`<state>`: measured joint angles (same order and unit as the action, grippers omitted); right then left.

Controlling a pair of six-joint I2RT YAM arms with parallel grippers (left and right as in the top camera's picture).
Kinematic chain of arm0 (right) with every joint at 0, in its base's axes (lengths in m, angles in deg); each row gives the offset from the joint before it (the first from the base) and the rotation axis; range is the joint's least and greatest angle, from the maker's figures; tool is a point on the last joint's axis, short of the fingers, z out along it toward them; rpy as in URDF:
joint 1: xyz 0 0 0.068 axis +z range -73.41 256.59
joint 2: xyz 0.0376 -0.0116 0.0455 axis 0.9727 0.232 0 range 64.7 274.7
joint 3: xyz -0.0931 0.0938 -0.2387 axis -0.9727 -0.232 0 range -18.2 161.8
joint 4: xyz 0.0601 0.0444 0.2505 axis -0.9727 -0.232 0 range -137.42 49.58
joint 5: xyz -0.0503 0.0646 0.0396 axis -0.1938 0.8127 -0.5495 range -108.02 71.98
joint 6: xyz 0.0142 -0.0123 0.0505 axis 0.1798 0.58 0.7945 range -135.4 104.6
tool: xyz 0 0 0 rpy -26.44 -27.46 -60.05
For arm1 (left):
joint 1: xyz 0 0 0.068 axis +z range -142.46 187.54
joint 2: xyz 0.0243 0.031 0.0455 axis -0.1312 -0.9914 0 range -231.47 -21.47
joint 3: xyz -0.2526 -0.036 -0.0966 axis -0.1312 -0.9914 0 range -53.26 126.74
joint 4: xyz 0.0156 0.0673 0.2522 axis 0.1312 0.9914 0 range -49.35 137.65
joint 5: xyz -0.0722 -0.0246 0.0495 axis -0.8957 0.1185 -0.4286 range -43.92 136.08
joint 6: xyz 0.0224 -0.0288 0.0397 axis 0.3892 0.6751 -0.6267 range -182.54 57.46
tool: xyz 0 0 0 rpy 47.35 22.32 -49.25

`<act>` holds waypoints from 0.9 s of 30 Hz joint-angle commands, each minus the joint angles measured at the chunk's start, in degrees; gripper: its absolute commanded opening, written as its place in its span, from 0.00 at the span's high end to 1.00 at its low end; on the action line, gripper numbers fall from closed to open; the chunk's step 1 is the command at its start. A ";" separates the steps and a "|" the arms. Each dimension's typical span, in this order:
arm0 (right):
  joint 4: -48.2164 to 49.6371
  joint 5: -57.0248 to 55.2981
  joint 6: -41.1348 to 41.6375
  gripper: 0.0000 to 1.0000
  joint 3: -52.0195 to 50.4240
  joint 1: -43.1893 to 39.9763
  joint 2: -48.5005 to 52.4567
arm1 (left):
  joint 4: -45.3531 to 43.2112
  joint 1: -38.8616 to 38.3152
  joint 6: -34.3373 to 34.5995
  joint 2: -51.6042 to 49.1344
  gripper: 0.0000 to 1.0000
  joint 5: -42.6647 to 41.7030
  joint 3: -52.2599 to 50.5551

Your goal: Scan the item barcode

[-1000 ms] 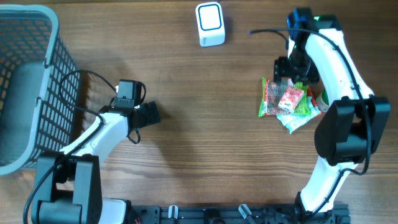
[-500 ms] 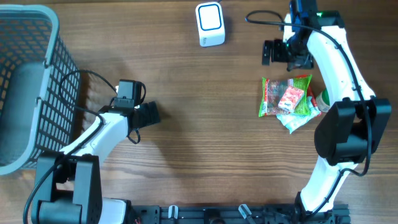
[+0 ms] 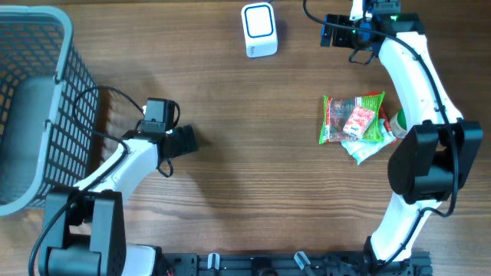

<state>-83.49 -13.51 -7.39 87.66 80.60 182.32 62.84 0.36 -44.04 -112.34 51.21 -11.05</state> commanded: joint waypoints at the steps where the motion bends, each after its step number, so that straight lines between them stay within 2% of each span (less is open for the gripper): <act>1: 0.39 0.70 -0.35 0.00 0.57 -0.11 -0.63 | -0.15 -0.22 -0.11 0.09 0.00 0.74 -0.22; 11: 0.42 0.70 -0.37 0.00 0.57 -0.11 -0.63 | -0.15 -0.09 -0.11 0.11 0.00 0.74 -0.22; 16: 0.42 0.72 -0.35 0.00 0.57 -0.11 -0.63 | -0.15 -0.11 -0.11 3.45 0.00 0.74 -0.22; 22: 0.39 0.72 -0.35 0.00 0.57 -0.11 -0.63 | -0.15 -0.11 -0.11 19.02 0.00 0.74 -0.22; 27: 0.39 0.70 -0.39 0.00 0.57 -0.11 -0.63 | -0.15 -0.11 -0.11 38.64 0.00 0.74 -0.22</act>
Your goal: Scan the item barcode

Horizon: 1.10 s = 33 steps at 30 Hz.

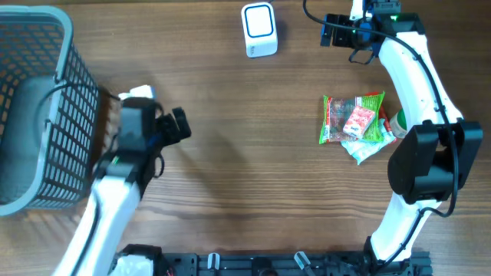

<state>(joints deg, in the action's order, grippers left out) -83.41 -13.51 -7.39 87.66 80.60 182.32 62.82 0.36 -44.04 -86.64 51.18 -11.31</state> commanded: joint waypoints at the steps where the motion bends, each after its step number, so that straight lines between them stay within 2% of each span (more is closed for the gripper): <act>1: 0.31 0.72 -0.37 0.00 0.57 -0.11 -0.63 | -0.13 -0.11 -0.11 17.03 0.00 0.76 0.04; 4: 0.31 0.72 -0.35 0.00 0.57 -0.11 -0.63 | -0.13 -0.11 -0.11 29.49 0.00 0.76 0.04; 9: 0.33 0.72 -0.37 0.00 0.57 -0.11 -0.63 | -0.11 -0.11 -0.11 44.24 0.00 0.76 0.04; 13: 0.31 0.72 -0.37 0.00 0.57 -0.11 -0.63 | 0.35 -0.09 -0.35 51.91 0.00 1.92 0.04; 17: 0.31 0.70 -0.37 0.00 0.57 -0.11 -0.63 | 4.63 1.03 -0.31 58.80 0.00 4.42 0.04; 22: 0.31 0.70 -0.37 0.00 0.57 -0.11 -0.63 | 13.97 3.30 -0.33 64.43 0.00 5.55 0.02; 26: 0.31 0.72 -0.39 0.00 0.57 -0.11 -0.63 | 18.08 6.14 -0.11 64.81 0.00 6.32 -0.13; 33: 0.31 0.70 -0.37 0.00 0.57 -0.11 -0.63 | 16.72 9.99 -0.09 64.94 0.00 2.08 -4.42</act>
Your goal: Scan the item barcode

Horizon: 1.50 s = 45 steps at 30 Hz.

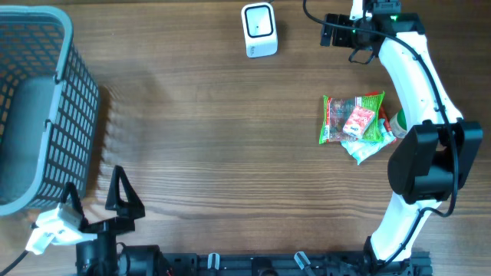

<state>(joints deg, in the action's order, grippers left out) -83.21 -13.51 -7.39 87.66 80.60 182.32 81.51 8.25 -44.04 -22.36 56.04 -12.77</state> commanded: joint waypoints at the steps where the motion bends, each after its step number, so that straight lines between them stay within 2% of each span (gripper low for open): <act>1: 0.11 0.70 -0.39 0.01 0.57 -0.11 -0.63 | -2.99 2.43 -0.07 0.66 0.00 -3.48 -3.54; 8: 0.11 0.70 -0.35 0.00 0.57 -0.11 -0.63 | -18.12 2.73 -0.07 0.66 0.00 -8.72 -8.85; 15: 0.11 0.70 -0.35 0.00 0.57 -0.11 -0.63 | -38.51 2.73 -0.09 0.66 0.00 -14.08 -14.29; 24: 0.11 0.70 -0.37 0.00 0.57 -0.11 -0.63 | -56.76 0.00 -0.07 0.66 0.00 -14.67 -19.91; 39: 0.11 0.70 -0.37 0.00 0.57 -0.13 -0.63 | -73.18 -0.44 0.35 0.68 0.00 -15.08 -31.10; 45: 0.11 0.70 -0.37 0.00 0.57 -0.11 -0.63 | -75.41 -0.44 0.33 0.68 0.00 -15.04 -34.91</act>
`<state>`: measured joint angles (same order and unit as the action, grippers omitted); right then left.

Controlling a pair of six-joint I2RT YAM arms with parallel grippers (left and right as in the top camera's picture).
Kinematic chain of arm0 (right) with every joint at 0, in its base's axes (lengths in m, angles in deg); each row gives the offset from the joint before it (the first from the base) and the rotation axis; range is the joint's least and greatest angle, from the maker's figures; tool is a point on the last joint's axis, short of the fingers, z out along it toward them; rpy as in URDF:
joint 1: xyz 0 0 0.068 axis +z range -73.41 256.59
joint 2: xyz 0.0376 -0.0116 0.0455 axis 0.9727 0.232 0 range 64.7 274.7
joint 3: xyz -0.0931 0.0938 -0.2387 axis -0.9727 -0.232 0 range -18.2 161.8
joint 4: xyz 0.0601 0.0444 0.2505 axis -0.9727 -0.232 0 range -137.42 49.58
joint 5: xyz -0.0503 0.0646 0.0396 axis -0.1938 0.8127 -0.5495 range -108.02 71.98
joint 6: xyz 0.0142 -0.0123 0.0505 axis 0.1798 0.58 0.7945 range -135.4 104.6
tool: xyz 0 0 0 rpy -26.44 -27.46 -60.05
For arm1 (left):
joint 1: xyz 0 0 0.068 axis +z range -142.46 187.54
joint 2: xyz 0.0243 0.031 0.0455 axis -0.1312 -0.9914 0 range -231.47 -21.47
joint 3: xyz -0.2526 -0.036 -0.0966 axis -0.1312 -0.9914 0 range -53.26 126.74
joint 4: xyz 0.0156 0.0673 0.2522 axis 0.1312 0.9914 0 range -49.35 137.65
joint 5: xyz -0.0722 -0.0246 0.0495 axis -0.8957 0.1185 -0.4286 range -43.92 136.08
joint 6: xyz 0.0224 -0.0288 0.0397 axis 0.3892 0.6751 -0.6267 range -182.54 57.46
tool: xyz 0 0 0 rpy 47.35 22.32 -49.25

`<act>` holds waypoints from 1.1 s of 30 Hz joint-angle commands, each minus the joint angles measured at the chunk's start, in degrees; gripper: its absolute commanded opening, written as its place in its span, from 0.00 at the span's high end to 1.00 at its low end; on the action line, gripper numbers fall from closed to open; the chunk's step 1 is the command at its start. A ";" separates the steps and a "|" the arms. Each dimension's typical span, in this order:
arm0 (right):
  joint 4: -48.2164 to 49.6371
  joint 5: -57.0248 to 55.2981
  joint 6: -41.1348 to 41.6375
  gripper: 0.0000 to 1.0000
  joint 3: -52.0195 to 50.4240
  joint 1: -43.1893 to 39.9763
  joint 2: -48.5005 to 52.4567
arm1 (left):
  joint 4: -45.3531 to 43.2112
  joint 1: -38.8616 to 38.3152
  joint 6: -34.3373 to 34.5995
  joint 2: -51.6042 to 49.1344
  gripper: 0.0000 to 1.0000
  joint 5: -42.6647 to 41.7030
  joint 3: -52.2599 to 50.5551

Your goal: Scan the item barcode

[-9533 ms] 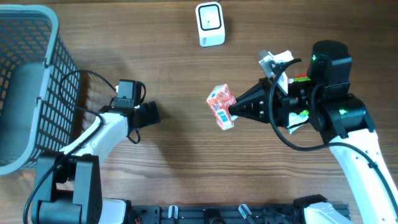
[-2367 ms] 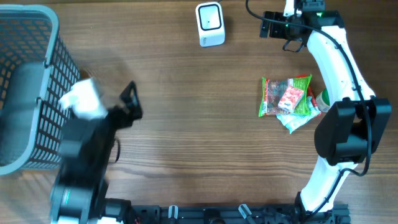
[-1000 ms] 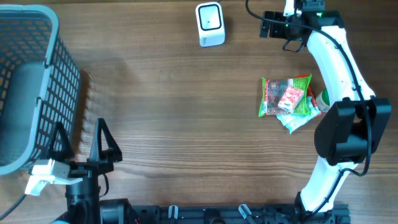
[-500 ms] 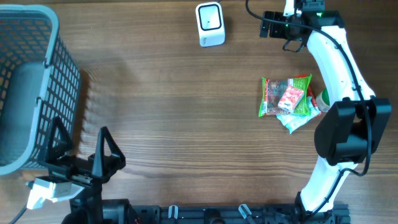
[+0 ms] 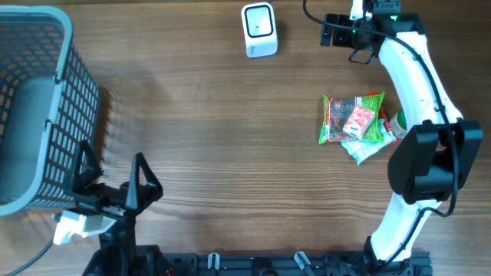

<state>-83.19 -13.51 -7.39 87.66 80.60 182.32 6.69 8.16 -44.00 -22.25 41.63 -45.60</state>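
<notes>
A pile of green and red snack packets [image 5: 351, 119] lies on the wooden table at the right. The white barcode scanner [image 5: 258, 29] stands at the far edge, centre. My right gripper [image 5: 328, 31] hovers at the far right, just right of the scanner and well beyond the packets; its jaws are too small to read. My left gripper [image 5: 113, 181] sits at the near left edge beside the basket, open wide, with nothing between its fingers [image 5: 143, 179].
A tall grey wire basket [image 5: 46, 92] fills the left side of the table. The right arm's white links [image 5: 418, 77] run along the right edge, next to the packets. A white cable end [image 5: 73, 226] hangs by the left wrist.
My left gripper has shifted a little up and to the right at the near left edge, with its fingers still spread. The right arm, the packets and the scanner have not moved.
My left gripper was out over the middle-left of the table, right of the basket. It then stood closer to the basket's side. Later it was back at the near left edge with fingers spread, where it stays now. The right arm held still throughout.
</notes>
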 commanded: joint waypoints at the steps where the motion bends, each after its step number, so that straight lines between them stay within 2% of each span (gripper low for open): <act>1: 0.09 0.70 -0.37 0.00 0.57 -0.11 -0.63 | -0.59 -0.33 0.28 0.57 0.00 -0.63 -2.80; 9: 0.09 0.70 -0.37 0.00 0.57 -0.11 -0.63 | -0.15 0.57 0.31 0.57 0.00 -0.68 -7.34; 13: 0.09 0.70 -0.37 0.00 0.57 -0.11 -0.63 | 4.87 0.68 0.28 0.57 0.00 -0.66 -7.34; 22: 0.09 0.70 -0.37 0.00 0.57 -0.11 -0.63 | 29.42 0.68 -0.26 0.57 0.00 1.77 -7.34; 27: 0.09 0.70 -0.39 0.00 0.57 -0.11 -0.63 | 38.51 0.68 -0.70 0.57 0.00 4.76 -7.34; 33: 0.09 0.70 -0.39 0.00 0.57 -0.11 -0.63 | 38.34 0.66 -11.30 0.57 0.00 3.85 -7.34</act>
<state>-83.17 -13.51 -7.39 87.66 80.60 182.32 44.42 8.40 -47.67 -22.27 44.93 -52.90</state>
